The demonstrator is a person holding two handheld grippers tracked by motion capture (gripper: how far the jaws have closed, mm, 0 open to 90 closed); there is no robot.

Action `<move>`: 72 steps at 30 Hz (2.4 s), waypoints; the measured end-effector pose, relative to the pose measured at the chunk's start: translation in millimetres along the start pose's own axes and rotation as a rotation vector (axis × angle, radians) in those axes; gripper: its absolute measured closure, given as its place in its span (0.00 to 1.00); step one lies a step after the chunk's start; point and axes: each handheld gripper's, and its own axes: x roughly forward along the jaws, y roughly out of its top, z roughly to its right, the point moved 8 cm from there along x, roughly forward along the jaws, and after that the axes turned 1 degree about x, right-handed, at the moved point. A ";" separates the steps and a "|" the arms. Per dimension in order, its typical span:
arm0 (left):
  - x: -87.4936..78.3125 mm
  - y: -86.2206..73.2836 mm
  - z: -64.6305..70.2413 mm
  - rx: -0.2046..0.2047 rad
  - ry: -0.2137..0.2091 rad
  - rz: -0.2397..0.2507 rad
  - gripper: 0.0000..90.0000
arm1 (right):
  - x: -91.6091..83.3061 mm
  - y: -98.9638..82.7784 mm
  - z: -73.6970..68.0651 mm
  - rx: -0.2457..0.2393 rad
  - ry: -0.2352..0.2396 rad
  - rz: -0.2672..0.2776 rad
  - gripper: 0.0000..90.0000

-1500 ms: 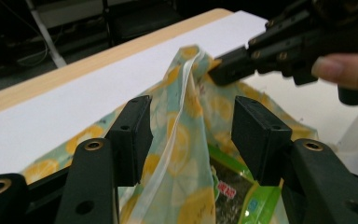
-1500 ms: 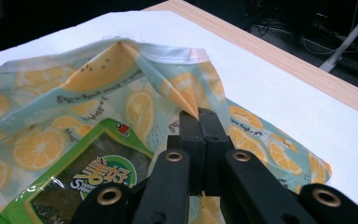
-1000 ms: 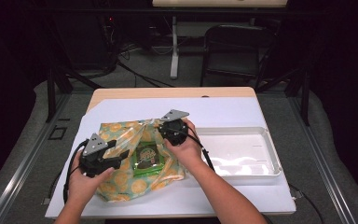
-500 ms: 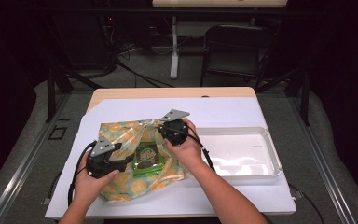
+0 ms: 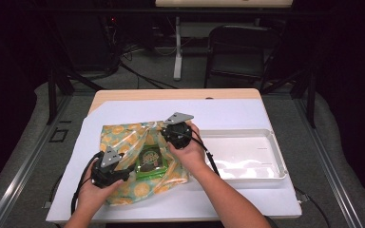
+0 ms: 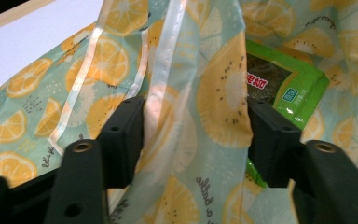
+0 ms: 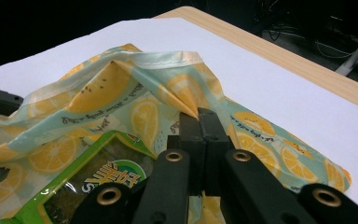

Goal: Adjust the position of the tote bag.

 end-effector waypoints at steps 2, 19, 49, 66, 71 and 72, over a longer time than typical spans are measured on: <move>-0.8 -0.9 -0.7 0.004 0.007 -0.004 0.52 | -0.3 -0.1 -0.1 0.001 0.002 0.002 1.00; -5.7 -14.1 -8.6 -0.009 0.052 -0.056 0.85 | -2.4 -2.2 -2.5 0.001 0.011 0.007 1.00; -9.8 65.2 -64.2 -0.077 0.158 0.082 0.99 | -15.4 -6.3 7.2 0.022 -0.017 0.029 1.00; 26.6 75.7 -83.0 -0.118 0.174 0.041 0.99 | -6.9 -10.8 26.7 0.094 -0.067 0.003 1.00; 34.5 74.7 -87.1 -0.135 0.172 0.037 0.99 | -0.8 -15.0 34.9 0.101 -0.091 -0.018 1.00; 35.4 74.6 -87.7 -0.133 0.175 0.036 0.99 | 0.4 -15.7 36.3 0.101 -0.094 -0.022 1.00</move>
